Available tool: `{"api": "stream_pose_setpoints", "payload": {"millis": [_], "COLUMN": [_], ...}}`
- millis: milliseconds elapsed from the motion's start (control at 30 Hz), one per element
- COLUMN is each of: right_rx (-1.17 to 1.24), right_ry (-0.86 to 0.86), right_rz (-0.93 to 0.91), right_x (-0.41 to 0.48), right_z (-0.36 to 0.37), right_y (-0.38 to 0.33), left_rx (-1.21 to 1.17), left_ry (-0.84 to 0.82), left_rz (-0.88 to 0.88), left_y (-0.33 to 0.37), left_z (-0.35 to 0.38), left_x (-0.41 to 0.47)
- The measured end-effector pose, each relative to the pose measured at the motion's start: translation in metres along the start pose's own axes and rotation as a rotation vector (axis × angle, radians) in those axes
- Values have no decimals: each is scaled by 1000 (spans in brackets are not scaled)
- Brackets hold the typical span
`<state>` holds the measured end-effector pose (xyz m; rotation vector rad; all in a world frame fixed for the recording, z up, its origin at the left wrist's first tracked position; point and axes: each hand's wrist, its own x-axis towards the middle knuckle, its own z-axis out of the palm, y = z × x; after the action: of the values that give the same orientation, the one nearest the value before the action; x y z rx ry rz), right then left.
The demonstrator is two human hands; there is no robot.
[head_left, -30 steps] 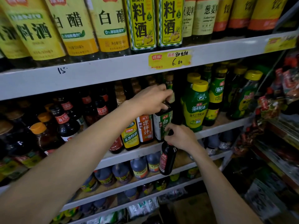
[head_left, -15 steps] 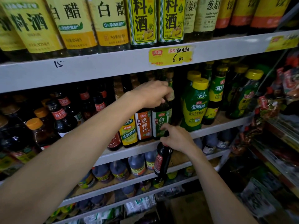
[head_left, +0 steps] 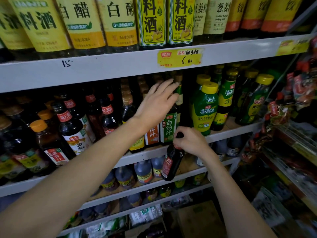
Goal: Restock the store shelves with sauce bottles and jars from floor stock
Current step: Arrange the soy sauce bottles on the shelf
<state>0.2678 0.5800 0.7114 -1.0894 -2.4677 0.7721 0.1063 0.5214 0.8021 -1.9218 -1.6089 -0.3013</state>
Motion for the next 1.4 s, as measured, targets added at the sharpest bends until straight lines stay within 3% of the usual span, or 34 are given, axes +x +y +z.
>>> {"api": "stream_pose_setpoints", "payload": {"millis": [100, 167, 233, 300, 367, 533, 667, 733, 800, 900, 1000, 1100, 1167, 1300, 1400], "right_rx": [130, 189, 233, 267, 292, 313, 352, 375, 553, 937, 922, 944, 950, 991, 1026], "right_ry": [-7, -46, -92, -131, -179, -268, -181, -20, 212, 376, 281, 284, 267, 193, 127], "right_rz": [-24, -69, -118, -164, -203, -280, -238, -194, -107, 77, 188, 245, 234, 93, 19], "right_x": [-8, -13, -18, -22, -27, -39, -44, -46, -52, -58, -56, -54, -55, -58, -57], "right_z": [-17, -28, -40, -51, -59, -68, -64, -50, -25, 8, 19, 26, 31, 44, 62], "right_y": [-7, -17, -29, -44, -61, -112, -133, -138, -150, -168, -177, -184, -194, -213, -229], "left_rx": [-32, -196, -620, -1175, -1517, -1836, -1759, -1582, -1348, -1155, -1087, -1158, -1346, -1740, -1822], "left_ry": [185, 187, 6, -374, -650, -756, -500, -304, -154, -85, -109, -177, -251, -363, -361], "left_rz": [-75, -193, -390, -578, -626, -578, -640, -674, -714, -773, -765, -733, -708, -642, -632], "left_y": [15, 28, 39, 44, 42, 34, 39, 48, 55, 58, 58, 44, 27, -6, -21], "left_z": [4, 12, 17, 23, 29, 21, 2, -7, -16, -24, -27, -31, -34, -42, -49], "left_x": [-38, -69, -102, -130, -150, -163, -179, -188, -192, -197, -214, -228, -235, -249, -256]}}
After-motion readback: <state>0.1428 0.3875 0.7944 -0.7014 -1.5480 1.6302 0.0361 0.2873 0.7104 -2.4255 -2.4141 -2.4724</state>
